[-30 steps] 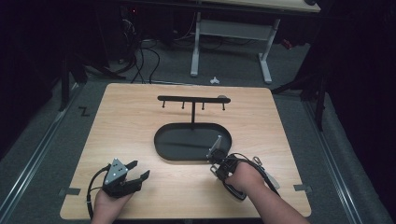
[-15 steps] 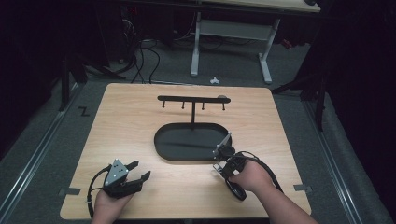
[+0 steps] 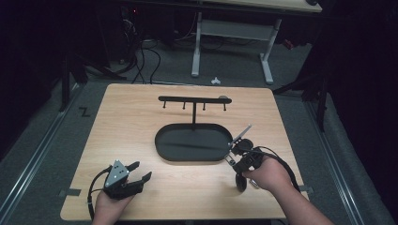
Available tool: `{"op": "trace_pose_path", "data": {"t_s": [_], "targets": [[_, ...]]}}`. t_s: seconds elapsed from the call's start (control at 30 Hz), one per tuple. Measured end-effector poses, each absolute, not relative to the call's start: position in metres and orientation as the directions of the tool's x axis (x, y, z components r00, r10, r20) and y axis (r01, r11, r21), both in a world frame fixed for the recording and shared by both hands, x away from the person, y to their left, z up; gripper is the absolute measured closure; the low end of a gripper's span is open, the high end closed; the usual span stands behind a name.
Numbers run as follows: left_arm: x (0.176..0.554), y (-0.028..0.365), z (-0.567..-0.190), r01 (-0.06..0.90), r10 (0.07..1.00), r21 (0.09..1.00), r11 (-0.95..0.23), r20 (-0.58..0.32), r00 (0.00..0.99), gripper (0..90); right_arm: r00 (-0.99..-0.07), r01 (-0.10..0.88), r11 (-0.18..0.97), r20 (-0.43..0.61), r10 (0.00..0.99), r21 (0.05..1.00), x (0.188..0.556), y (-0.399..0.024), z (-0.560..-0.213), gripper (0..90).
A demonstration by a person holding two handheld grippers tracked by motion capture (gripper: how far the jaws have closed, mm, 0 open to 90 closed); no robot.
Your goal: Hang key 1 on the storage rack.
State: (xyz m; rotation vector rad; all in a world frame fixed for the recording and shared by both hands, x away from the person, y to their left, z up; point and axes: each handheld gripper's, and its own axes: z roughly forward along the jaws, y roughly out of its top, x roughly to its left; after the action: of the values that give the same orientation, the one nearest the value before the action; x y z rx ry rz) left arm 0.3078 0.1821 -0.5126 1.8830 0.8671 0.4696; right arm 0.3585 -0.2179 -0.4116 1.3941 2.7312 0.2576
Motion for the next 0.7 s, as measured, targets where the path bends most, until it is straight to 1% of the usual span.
{"op": "trace_pose_path", "data": {"t_s": [0.3, 0.37, 0.7], "targets": [[0.308, 0.182, -0.513, 0.363, 0.741, 0.890, -0.276, -0.044, 0.670, 37.3, -0.573, 0.805, 0.559, 0.012, 0.820, 0.200, 0.359, -0.220, -0.397, 80.9], [0.307, 0.182, -0.513, 0.362, 0.741, 0.890, -0.278, -0.041, 0.670, 37.3, -0.583, 0.796, 0.570, 0.004, 0.813, 0.205, 0.359, -0.220, -0.395, 80.8], [0.307, 0.181, -0.513, 0.362, 0.742, 0.888, -0.284, -0.035, 0.670, 37.3, -0.577, 0.800, 0.564, 0.005, 0.817, 0.202, 0.360, -0.217, -0.384, 80.9]]}}
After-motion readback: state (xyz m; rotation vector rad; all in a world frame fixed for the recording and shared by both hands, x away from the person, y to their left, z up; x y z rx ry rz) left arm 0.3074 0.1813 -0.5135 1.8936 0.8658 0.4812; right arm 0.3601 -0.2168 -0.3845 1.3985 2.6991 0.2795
